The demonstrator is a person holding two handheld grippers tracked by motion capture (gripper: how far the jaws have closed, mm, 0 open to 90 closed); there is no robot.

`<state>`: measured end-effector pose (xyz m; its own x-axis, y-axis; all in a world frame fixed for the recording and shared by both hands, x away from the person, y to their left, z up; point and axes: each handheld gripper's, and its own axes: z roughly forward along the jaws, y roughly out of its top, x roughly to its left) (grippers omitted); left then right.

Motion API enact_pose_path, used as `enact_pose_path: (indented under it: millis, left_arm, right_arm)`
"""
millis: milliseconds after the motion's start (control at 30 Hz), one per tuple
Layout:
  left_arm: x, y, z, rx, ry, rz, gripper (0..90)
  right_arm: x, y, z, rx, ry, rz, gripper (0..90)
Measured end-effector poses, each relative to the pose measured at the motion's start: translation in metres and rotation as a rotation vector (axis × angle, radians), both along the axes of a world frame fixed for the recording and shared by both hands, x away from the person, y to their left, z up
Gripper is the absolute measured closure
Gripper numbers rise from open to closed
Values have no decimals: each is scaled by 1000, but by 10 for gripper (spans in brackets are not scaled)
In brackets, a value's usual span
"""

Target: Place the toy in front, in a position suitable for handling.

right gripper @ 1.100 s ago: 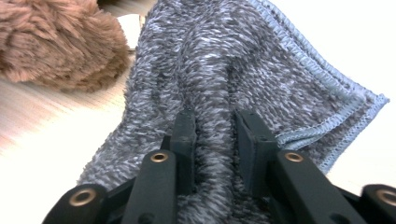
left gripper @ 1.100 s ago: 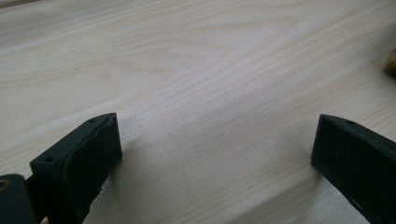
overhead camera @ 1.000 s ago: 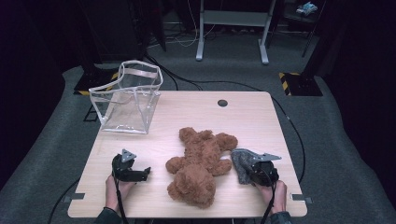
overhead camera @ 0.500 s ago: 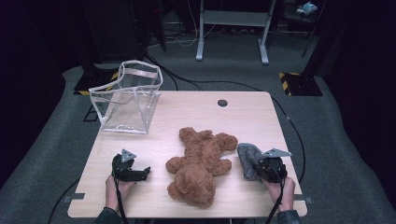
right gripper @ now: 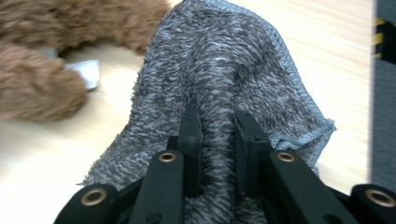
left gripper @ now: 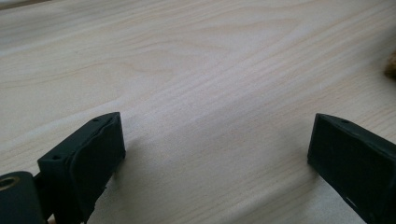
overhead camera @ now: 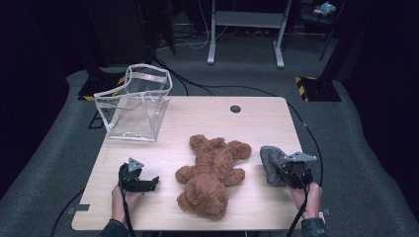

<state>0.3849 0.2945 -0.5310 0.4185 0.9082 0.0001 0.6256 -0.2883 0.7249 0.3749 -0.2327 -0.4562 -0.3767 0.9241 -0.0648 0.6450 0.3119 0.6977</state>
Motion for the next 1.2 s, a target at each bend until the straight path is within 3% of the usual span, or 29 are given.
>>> enact_pose_path:
  millis: [367, 667, 767, 1167, 1200]
  left_arm:
    - [0, 0, 0, -1, 1, 1, 36]
    - [0, 0, 0, -1, 0, 0, 36]
    - [0, 0, 0, -1, 1, 0, 36]
    - [0, 0, 0, -1, 1, 0, 37]
    - [0, 0, 0, -1, 1, -1, 37]
  right_arm:
    - [22, -13, 4, -19, -27, -26, 750]
    - [40, -16, 1, -36, -3, -34, 745]
    - [48, -16, -4, -64, 1, -45, 737]
    - [66, -16, -21, -48, 50, -72, 705]
    - [66, -17, -22, -57, 57, -56, 700]
